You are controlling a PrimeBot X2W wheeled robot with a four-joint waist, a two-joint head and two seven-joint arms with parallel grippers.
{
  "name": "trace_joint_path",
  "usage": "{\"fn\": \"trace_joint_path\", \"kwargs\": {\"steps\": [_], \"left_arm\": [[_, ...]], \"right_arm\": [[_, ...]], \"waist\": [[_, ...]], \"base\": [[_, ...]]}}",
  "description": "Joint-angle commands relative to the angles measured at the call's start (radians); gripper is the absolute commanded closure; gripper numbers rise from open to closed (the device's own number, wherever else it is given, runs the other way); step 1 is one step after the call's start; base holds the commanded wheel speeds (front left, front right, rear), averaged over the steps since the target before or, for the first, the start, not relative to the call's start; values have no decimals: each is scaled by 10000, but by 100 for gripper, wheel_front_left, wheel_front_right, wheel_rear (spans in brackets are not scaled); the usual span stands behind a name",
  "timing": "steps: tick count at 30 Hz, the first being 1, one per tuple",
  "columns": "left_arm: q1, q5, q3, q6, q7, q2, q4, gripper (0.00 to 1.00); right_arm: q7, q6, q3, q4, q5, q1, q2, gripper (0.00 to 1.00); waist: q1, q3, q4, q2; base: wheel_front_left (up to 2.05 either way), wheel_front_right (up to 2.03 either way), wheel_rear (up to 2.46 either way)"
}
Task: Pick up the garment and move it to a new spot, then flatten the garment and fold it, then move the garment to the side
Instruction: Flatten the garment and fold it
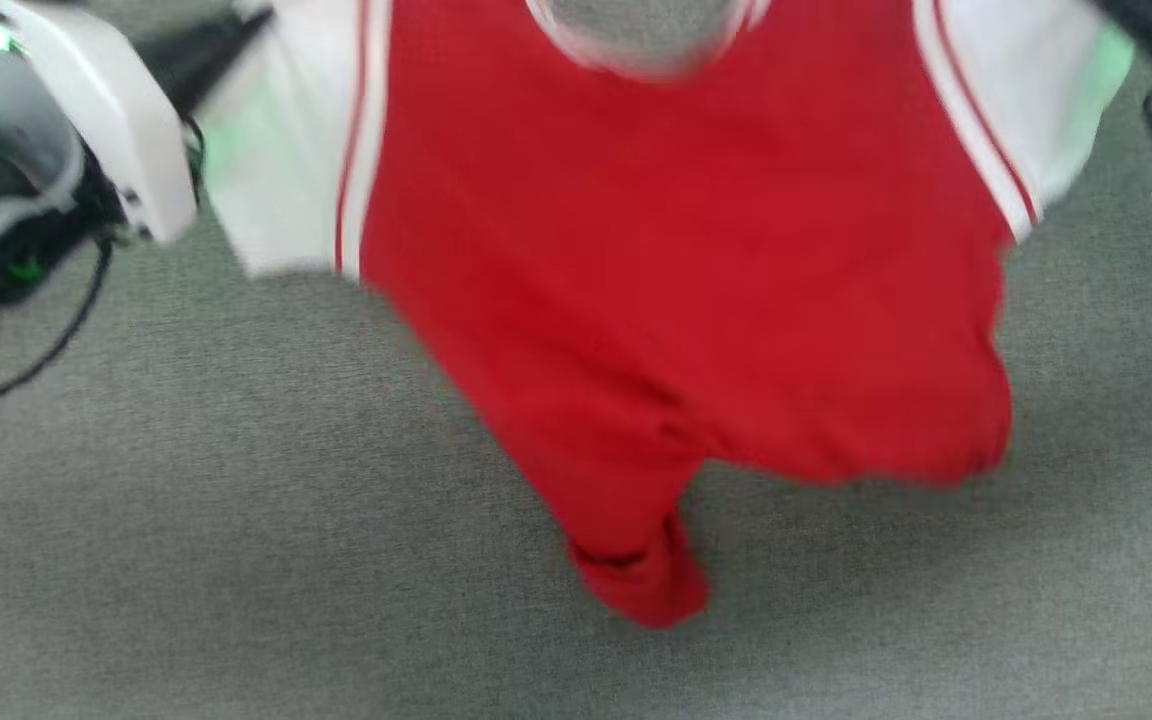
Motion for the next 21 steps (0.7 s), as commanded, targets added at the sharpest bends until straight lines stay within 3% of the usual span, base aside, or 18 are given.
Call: {"fn": "trace_joint_path", "kwargs": {"steps": [1, 6, 14, 19, 21], "left_arm": [[-129, -203, 145, 28, -254, -75, 91, 100], [-792, -791, 1091, 28, -1895, -688, 1290, 100], [-3260, -1002, 2322, 56, -3018, -2166, 3997, 100], [-5180, -973, 3351, 49, -3416, -2842, 5075, 100], [-5807, -1004, 3806, 39, -3467, -2994, 5295, 100]], "right_arm": [[-172, -3, -154, 227, 72, -175, 221, 100], [-1391, -3, -1655, 2258, 413, -800, 1329, 100], [-3269, -3, -3548, 5328, -44, -3211, 3328, 100], [-3650, -4, -4626, 6652, -549, -5034, 4038, 100], [-3664, -4, -5217, 6760, -956, -5722, 4016, 100]], "waist": [[0, -42, 29, 0], [0, 59, 129, 0], [0, 511, 110, 0], [0, 663, 35, 0], [0, 703, 18, 0]], "base": [[0, 0, 0], [0, 0, 0], [0, 0, 0], [0, 0, 0], [0, 0, 0]]}}
